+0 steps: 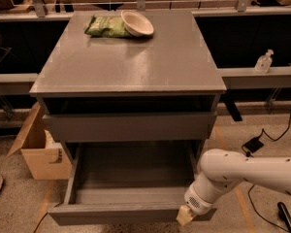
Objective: Close middle drawer
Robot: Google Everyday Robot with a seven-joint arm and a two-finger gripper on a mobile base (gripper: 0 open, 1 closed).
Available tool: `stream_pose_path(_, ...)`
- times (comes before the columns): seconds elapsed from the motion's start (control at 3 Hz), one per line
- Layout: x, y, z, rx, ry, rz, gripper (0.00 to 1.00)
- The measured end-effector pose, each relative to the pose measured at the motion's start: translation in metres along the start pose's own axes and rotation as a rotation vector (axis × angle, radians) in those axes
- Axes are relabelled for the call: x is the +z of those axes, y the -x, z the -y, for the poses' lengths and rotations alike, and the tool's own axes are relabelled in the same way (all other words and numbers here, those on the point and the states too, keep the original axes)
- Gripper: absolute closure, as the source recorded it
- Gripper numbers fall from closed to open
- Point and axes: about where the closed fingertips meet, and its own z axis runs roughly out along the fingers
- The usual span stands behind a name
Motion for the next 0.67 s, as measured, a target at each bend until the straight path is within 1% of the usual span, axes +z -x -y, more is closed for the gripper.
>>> stream_pose_path(0.33, 0.0201, -0.0018, 0.0083, 0.035, -0.054, 0.041, 1.0)
stream_pose_path(0.67, 0.0201, -0.0018, 0.0083, 0.035, -0.054, 0.041, 1.0)
